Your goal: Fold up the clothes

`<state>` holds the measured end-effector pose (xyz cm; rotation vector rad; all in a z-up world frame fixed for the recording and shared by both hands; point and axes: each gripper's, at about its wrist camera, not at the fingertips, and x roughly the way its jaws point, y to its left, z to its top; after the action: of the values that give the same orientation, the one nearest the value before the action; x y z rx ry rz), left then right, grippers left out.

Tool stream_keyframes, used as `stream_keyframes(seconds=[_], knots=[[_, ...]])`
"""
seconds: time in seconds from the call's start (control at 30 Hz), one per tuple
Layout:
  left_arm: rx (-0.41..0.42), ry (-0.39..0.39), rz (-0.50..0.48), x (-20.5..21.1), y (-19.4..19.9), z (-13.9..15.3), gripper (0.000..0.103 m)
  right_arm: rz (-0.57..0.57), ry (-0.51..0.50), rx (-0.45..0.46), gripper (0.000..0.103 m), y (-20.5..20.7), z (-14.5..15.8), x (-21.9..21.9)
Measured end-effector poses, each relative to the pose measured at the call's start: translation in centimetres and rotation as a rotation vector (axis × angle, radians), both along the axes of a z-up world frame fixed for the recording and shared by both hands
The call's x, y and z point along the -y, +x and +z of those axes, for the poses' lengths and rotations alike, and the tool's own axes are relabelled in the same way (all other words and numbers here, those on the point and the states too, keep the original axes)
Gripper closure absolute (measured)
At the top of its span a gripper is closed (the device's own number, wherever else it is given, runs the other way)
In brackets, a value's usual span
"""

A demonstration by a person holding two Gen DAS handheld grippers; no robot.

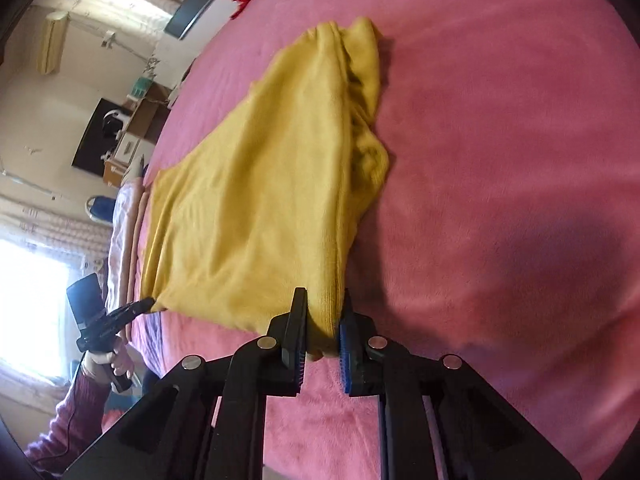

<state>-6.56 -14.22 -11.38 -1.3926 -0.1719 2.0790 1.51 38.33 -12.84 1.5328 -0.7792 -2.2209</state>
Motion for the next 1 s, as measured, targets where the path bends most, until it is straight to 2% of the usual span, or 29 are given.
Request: stream_keyframes(seconds=[0.07,0.17,0.23,0.3,0.33,0.4,0.47,0.53,0.6,0.63,0.67,0.73,0.8,0.87,0.9,1.0], knots=[[-0.007,0.005,0.012,1.2,0.7,0.6,0.100,0.023,0.019,-0.027,0.089,-0.3,1.5,-0.6],[0.020,0.001,0.041,2.3,0.9,-0.2,0.100,0.055,0.045,-0.009,0.094,-0.5,1.6,-1.0],[0.055,-0.007,0.048,1.4,0.1,-1.7,0.100,0.067,0.058,0.046,0.094,-0.4,0.0,-1.3],[0.048,-0.039,0.049,0.4,0.1,-2.9,0.099,0.043,0.031,0.090,0.094,-0.5,-1.8,-1.2],[0.038,-0.041,0.056,0.2,0.2,-3.0,0.099,0.011,-0.007,0.083,0.094,-0.3,-2.2,-1.5],[0.027,-0.026,0.095,0.2,0.1,-3.2,0.096,-0.033,-0.073,0.071,0.090,0.1,-2.5,-2.0],[0.032,-0.027,0.103,0.8,0.2,-2.5,0.093,-0.041,-0.038,0.060,0.084,0.2,-2.1,-2.0],[0.021,-0.138,0.133,1.8,0.4,-1.8,0.093,-0.068,0.051,0.009,0.078,0.4,-0.3,-2.0],[-0.059,-0.238,0.218,3.1,0.7,-0.2,0.095,-0.099,0.142,-0.080,0.072,0.9,2.1,-1.8],[-0.113,-0.226,0.279,3.6,0.7,1.1,0.098,-0.106,0.171,-0.138,0.071,1.1,3.4,-1.5],[-0.150,-0.174,0.311,3.6,0.6,2.1,0.098,-0.107,0.195,-0.205,0.064,1.1,4.7,-0.8],[-0.208,-0.047,0.330,2.5,-0.4,3.8,0.094,-0.059,0.185,-0.273,0.062,0.3,5.8,1.3],[-0.222,-0.029,0.313,0.2,-2.6,4.3,0.094,0.012,0.166,-0.332,0.061,-1.2,6.4,4.2],[-0.226,-0.057,0.278,-2.2,-5.2,4.0,0.094,0.111,0.210,-0.323,0.060,-2.8,5.4,7.2],[-0.226,-0.087,0.274,-3.3,-6.7,3.6,0.094,0.142,0.235,-0.322,0.060,-3.1,4.9,7.3],[-0.161,-0.153,0.268,-5.7,-11.0,1.6,0.093,0.175,0.330,-0.323,0.060,-4.6,3.5,9.4]])
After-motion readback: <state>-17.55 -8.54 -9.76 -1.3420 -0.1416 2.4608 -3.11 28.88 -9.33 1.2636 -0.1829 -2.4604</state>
